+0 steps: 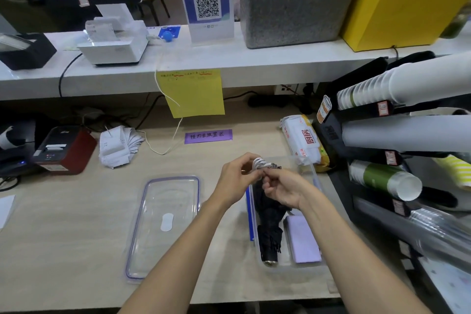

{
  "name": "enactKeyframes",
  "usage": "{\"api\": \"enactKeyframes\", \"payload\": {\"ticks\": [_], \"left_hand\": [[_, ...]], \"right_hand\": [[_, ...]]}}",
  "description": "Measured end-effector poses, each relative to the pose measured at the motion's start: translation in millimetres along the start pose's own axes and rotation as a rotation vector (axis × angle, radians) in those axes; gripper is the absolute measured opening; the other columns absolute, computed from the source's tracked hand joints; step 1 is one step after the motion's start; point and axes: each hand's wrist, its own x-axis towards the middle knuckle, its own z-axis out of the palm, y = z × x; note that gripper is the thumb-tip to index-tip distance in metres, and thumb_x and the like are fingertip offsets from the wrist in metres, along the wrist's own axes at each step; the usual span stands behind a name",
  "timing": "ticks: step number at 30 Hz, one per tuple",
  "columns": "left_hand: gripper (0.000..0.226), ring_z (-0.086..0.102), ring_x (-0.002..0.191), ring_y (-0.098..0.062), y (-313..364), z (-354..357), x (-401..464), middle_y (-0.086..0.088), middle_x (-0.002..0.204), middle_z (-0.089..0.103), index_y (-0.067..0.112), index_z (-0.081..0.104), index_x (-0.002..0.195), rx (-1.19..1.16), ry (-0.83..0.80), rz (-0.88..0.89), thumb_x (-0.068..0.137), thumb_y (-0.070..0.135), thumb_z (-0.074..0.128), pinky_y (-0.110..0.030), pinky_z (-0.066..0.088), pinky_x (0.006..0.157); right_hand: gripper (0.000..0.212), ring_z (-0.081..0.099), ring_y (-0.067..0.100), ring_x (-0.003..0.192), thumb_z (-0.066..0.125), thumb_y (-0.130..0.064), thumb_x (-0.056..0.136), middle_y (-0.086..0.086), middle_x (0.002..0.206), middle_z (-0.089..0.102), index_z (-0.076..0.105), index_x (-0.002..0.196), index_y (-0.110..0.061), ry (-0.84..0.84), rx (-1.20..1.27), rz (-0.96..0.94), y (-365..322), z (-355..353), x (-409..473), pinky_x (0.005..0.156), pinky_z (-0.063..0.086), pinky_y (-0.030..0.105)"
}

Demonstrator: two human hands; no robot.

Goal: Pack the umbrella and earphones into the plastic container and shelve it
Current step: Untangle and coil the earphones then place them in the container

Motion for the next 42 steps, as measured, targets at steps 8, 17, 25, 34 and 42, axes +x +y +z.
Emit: {"api": "enactKeyframes", "payload": {"ticks": [8,17,25,34,42], "left_hand": [[0.015,0.073,0.081,-0.021,12.4,17.6,12.4,-0.007,0.09,0.078,0.014,0.07,0.105,-0.397,0.029,-0.236,0.09,0.01,0.071,-0.037,0.059,0.073],[0.019,0.071,0.085,-0.014,17.5,31.1,22.0,-0.002,0.091,0.077,0.014,0.072,0.102,-0.417,-0.09,-0.204,0.086,0.003,0.075,-0.027,0.057,0.076],[0.021,0.066,0.085,-0.009,11.3,35.4,23.3,0.006,0.091,0.074,0.029,0.072,0.093,-0.166,-0.168,-0.041,0.081,0.013,0.08,-0.027,0.054,0.084],[0.018,0.073,0.084,-0.015,6.7,48.8,25.7,-0.007,0.095,0.078,0.009,0.071,0.101,-0.231,-0.094,-0.232,0.085,0.006,0.076,-0.033,0.059,0.081],[0.017,0.075,0.079,-0.015,12.2,64.5,27.5,-0.006,0.091,0.077,0.006,0.069,0.105,-0.484,-0.126,-0.479,0.088,0.003,0.069,-0.025,0.059,0.068]], "right_hand": [[0.013,0.072,0.015,0.08,0.071,-0.014,0.091,0.0,0.091,0.075,0.074,0.102,-0.018,0.22,-0.473,-0.708,7.8,-22.8,-4.1,0.063,0.06,0.024],[0.017,0.055,0.009,0.068,0.063,-0.02,0.095,-0.004,0.075,0.063,0.071,0.084,-0.01,0.344,-1.036,-0.898,-2.6,-45.0,-14.7,0.063,0.043,0.025],[0.033,0.03,0.007,0.041,0.044,-0.012,0.099,0.002,0.06,0.04,0.055,0.068,-0.005,-0.042,0.148,0.035,-13.6,-50.0,-12.5,0.03,0.024,0.015],[0.024,0.042,0.013,0.045,0.053,-0.019,0.096,0.007,0.07,0.06,0.068,0.083,-0.006,0.25,-0.29,-0.276,-2.2,-61.6,1.3,0.042,0.041,0.023],[0.023,0.074,0.015,0.089,0.069,-0.031,0.093,0.0,0.106,0.077,0.072,0.114,-0.023,0.076,-0.311,-0.432,11.6,-78.4,1.5,0.07,0.057,0.026]]}}
